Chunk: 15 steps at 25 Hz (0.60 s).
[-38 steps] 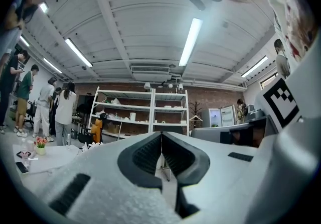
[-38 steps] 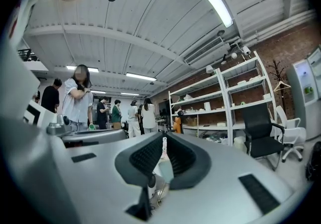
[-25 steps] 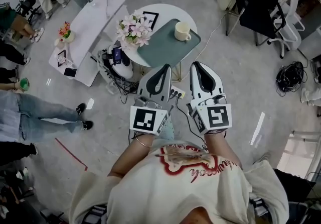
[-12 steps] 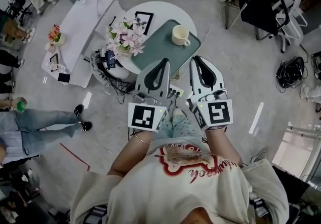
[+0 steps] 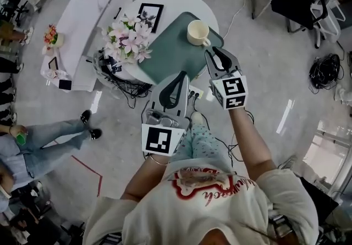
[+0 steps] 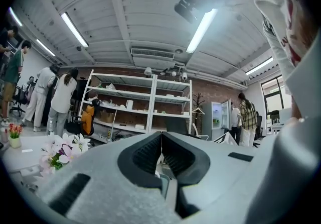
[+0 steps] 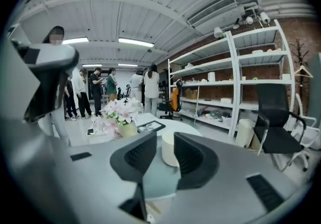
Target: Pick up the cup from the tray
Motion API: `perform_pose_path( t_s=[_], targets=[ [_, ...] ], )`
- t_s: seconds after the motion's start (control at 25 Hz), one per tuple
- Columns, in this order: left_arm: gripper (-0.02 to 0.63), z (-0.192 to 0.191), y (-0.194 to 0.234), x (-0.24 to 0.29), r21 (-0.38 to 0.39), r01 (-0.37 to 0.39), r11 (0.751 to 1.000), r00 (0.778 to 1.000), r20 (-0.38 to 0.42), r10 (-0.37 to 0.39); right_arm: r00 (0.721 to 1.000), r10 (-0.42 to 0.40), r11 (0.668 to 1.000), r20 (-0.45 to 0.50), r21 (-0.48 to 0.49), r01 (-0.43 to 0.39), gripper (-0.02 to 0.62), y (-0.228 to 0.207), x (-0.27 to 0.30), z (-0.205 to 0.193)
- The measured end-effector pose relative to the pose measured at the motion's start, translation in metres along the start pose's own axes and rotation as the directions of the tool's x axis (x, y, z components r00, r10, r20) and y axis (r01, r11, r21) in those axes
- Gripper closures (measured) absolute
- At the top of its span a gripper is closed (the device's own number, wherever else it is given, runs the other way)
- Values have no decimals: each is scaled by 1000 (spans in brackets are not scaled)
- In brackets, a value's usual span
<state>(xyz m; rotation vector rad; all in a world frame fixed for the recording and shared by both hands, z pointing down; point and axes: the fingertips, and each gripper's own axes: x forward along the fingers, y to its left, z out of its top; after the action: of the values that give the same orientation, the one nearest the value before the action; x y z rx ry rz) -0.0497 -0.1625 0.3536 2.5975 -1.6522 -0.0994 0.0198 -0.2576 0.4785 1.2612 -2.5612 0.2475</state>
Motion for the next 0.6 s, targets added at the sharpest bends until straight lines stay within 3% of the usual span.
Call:
perform_pose_path(
  t_s=[0.08,0.16,0.44,0.6],
  targets=[
    [592,-8,2,3,-24,-1,1000,1000,-21,0,999,33,999,-33,22,-32,469,-7,19,-16],
    [592,-16,3,5,-37,-1,999,999,-34,-1,998,38,999,-57,10,-38,456,-15,35,-28],
    [592,-41,4,-1,-66,-1,998,997,-73,-4,981,47,996,-187,-71,-61,445,-38,79,-78],
    [592,-48,5,-4,-70,2,998,996,-93,-8,985,53,993,-165,-95,-69,446,-45,85,-76]
  ],
)
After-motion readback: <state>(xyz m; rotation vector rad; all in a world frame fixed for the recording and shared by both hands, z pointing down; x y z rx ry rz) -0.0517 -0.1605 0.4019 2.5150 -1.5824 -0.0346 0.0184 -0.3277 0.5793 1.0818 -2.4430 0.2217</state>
